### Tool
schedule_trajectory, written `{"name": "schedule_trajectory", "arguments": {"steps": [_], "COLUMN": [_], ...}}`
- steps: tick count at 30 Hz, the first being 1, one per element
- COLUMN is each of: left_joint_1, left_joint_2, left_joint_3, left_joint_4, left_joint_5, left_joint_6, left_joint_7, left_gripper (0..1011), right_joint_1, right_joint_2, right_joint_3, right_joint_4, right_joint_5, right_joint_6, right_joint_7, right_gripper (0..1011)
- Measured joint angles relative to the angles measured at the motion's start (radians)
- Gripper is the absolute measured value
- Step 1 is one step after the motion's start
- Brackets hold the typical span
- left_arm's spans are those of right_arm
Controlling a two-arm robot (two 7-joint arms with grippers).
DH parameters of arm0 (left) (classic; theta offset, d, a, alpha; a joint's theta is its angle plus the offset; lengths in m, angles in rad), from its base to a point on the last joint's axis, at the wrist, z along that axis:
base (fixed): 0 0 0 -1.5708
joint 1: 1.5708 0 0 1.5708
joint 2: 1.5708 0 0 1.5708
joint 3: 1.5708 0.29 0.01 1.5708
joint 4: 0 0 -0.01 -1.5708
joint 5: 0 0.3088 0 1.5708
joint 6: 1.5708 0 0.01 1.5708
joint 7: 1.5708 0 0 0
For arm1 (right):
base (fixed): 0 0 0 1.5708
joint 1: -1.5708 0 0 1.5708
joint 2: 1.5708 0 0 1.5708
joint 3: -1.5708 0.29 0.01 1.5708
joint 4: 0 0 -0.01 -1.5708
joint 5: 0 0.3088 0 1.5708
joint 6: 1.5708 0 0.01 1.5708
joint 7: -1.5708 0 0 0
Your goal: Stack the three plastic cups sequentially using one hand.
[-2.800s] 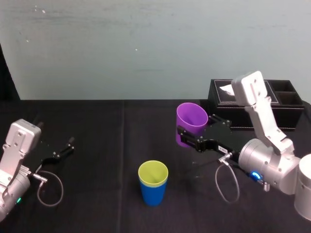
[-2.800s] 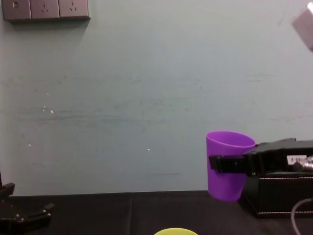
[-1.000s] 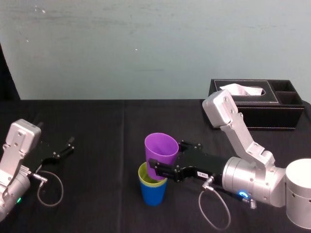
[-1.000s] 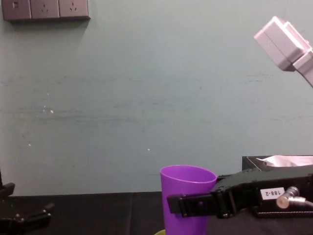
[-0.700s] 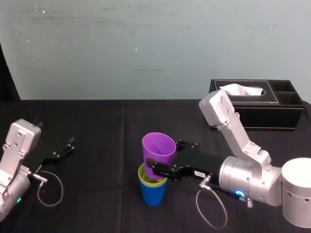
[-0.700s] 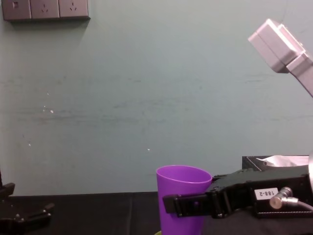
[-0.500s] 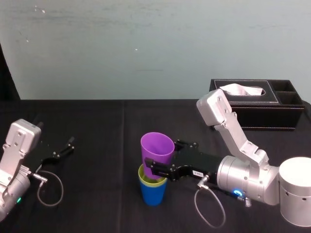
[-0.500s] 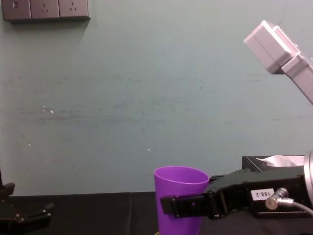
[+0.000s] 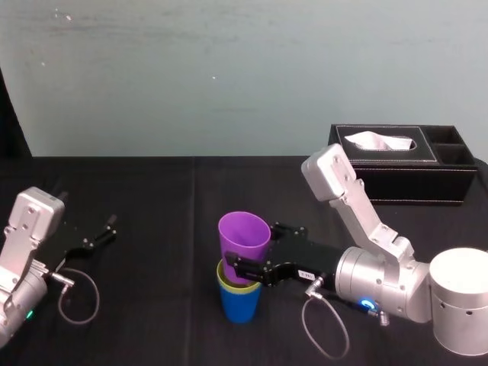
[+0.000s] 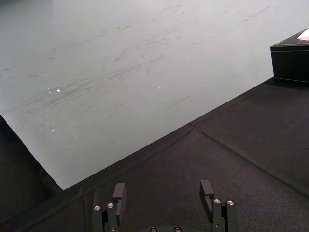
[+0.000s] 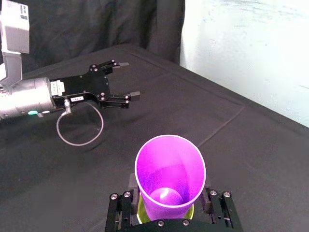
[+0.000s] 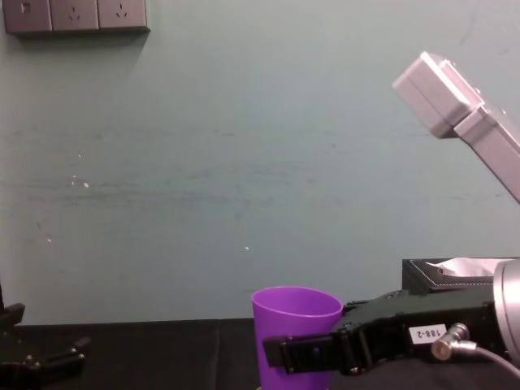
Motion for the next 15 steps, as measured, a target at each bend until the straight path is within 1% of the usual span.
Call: {"name": "schedule_trajectory", "arguments": {"steps": [15], "left_joint_1": [0.000], "left_joint_2": [0.000], "left_joint_3": [0.000], "left_joint_4": [0.000], "left_joint_5": [0.000], "left_joint_6": [0.000], "left_joint_7": [0.000], "left_gripper": [1000], "right_joint_1": [0.013], "right_joint_2": [0.002], "right_joint_3": [-0.027], "right_joint_4": [0.032], "right_joint_5": [0.006], "right_joint_6": [-0.006], "right_joint_7": [-0.010], "right_gripper": [726]}}
